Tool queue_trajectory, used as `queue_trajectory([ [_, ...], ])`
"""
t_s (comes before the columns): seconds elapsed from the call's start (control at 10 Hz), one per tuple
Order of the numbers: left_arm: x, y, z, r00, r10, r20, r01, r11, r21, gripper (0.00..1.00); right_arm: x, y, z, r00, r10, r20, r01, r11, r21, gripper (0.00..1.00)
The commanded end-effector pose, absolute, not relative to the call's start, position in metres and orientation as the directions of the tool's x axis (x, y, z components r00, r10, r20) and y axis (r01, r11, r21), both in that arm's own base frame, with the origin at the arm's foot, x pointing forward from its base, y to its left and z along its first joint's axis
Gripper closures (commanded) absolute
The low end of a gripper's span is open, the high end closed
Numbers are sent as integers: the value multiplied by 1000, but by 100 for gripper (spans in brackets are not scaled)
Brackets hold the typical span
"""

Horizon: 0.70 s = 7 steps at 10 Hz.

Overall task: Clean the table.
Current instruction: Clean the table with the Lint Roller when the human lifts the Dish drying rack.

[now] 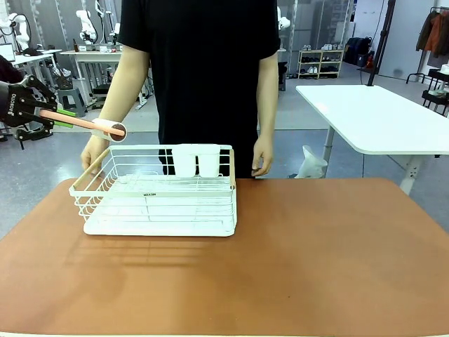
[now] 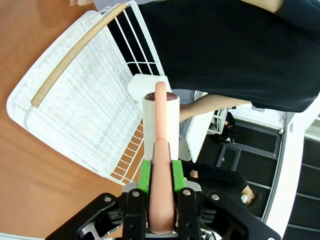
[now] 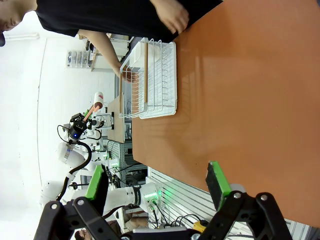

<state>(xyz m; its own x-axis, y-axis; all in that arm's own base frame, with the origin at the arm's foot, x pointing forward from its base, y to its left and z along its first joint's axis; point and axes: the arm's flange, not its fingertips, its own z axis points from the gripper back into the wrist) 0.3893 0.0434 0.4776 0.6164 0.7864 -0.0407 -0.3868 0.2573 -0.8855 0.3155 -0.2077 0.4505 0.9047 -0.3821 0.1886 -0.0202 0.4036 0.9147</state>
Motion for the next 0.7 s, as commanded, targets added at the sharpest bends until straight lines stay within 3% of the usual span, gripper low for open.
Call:
queue_trajectory([
  [0.0, 389, 43, 478, 616, 787, -40, -386, 256, -886, 100, 314, -207, 454, 902, -386, 195, -29, 396, 918, 0],
  [0.6, 389, 43, 478, 616, 787, -40, -386, 256, -886, 100, 314, -207, 454, 902, -386, 195, -29, 396, 918, 0],
])
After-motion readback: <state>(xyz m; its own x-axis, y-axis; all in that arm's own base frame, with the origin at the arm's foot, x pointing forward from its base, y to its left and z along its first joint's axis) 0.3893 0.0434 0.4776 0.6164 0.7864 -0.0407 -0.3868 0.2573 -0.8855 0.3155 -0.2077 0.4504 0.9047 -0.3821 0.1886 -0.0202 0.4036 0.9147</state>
